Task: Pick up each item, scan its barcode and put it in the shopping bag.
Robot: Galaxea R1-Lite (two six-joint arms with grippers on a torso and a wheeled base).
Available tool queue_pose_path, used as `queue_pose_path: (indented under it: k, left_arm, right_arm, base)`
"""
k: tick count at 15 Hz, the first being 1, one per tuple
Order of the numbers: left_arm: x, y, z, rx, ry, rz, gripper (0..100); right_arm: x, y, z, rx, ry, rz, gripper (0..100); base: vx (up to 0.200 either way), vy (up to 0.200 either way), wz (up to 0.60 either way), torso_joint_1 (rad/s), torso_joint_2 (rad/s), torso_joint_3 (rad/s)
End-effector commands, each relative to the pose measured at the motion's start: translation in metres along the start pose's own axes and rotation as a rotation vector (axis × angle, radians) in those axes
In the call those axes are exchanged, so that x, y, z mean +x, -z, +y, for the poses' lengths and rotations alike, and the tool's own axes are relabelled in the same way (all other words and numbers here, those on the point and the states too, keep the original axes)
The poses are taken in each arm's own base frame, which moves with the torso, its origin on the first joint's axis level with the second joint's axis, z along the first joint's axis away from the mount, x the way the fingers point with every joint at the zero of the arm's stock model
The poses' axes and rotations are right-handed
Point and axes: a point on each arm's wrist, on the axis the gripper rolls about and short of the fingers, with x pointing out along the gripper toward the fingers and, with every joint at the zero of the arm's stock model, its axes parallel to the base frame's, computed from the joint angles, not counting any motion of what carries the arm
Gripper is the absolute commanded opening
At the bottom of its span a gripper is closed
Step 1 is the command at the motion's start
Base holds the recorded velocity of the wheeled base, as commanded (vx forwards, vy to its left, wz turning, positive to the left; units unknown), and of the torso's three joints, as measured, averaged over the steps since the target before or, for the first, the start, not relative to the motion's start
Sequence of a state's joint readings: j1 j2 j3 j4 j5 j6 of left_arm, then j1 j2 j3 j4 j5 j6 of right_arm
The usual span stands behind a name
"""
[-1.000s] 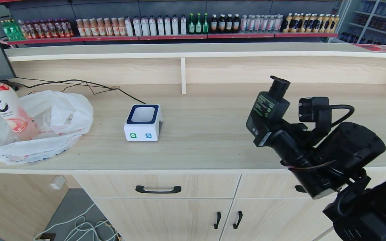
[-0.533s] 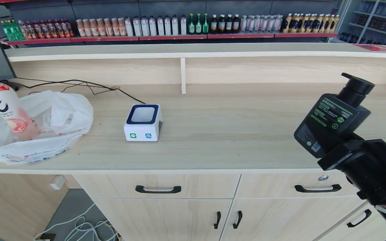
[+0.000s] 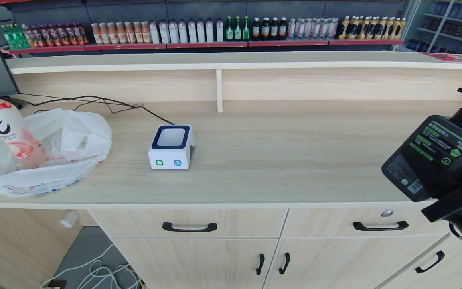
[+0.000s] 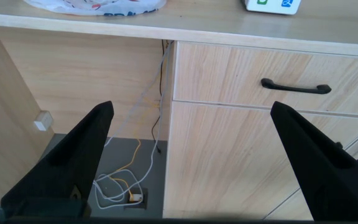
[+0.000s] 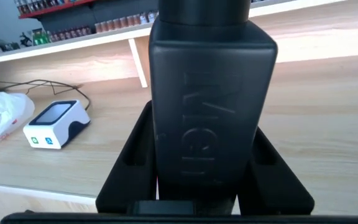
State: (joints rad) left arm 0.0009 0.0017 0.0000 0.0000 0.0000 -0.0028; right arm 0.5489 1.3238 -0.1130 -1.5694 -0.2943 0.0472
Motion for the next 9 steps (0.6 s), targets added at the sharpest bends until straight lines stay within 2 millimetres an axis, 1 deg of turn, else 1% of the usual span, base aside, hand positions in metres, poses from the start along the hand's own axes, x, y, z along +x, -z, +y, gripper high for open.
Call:
queue_pose_path:
  k: [1,3,4,6,9]
  left_arm:
    - [0.000,0.000,0.000,0.000,-0.001,0.000,100]
    - [0.000,0.000,0.000,0.000,-0.001,0.000,100]
    - [0.000,0.000,0.000,0.000,-0.001,0.000,100]
    - [0.000,0.000,0.000,0.000,-0.001,0.000,100]
    - [0.000,0.000,0.000,0.000,-0.001,0.000,100]
  right_arm:
    - [-0.006,-0.010,0.004,0.046,-0.057,-0.040,0]
    - [-0.010,-0.011,0.018,0.141,-0.216,-0.027,0]
    - [-0.011,-0.012,0.022,0.165,-0.266,-0.025,0]
    - [-0.008,-0.015,0.044,0.244,-0.445,-0.010,0]
    - [0.016,-0.022,0.080,0.333,-0.584,-0.032,0]
  base:
    - [0.000,0.000,0.00,0.000,0.00,0.000]
    - [0.000,0.000,0.00,0.000,0.00,0.000]
    - [0.000,0.000,0.00,0.000,0.00,0.000]
    - [0.000,0.000,0.00,0.000,0.00,0.000]
    - [0.000,0.000,0.00,0.000,0.00,0.000]
